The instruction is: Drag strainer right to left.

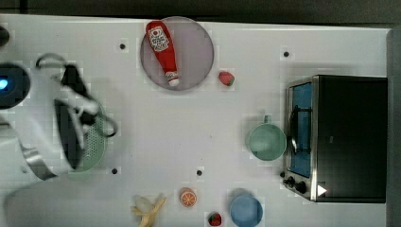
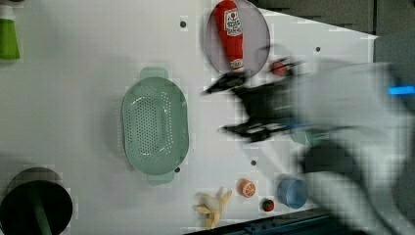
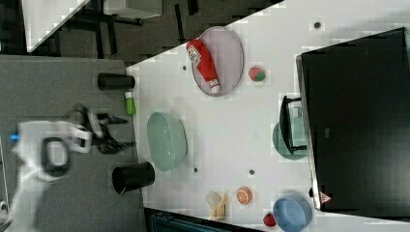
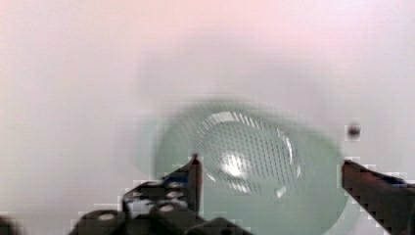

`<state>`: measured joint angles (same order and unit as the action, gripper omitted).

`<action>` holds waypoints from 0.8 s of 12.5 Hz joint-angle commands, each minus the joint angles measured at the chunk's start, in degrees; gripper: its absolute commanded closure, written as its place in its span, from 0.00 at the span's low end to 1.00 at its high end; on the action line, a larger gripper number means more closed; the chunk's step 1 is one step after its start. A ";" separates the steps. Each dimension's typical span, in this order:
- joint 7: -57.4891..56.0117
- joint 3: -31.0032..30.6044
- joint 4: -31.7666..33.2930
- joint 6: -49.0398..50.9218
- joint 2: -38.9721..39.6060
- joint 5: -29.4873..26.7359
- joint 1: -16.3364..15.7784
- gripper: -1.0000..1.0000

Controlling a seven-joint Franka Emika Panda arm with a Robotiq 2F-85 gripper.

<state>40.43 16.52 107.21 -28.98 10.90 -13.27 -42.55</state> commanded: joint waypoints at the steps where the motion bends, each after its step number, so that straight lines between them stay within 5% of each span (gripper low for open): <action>1: -18.74 11.89 -2.73 10.94 -10.58 7.68 5.89 0.00; 5: -36.29 21.46 -2.64 22.29 -20.38 18.74 6.27 0.00; 10: -37.52 24.30 -0.85 23.31 -23.15 18.78 6.25 0.00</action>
<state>7.02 45.97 104.41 -5.79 -15.88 6.86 -31.17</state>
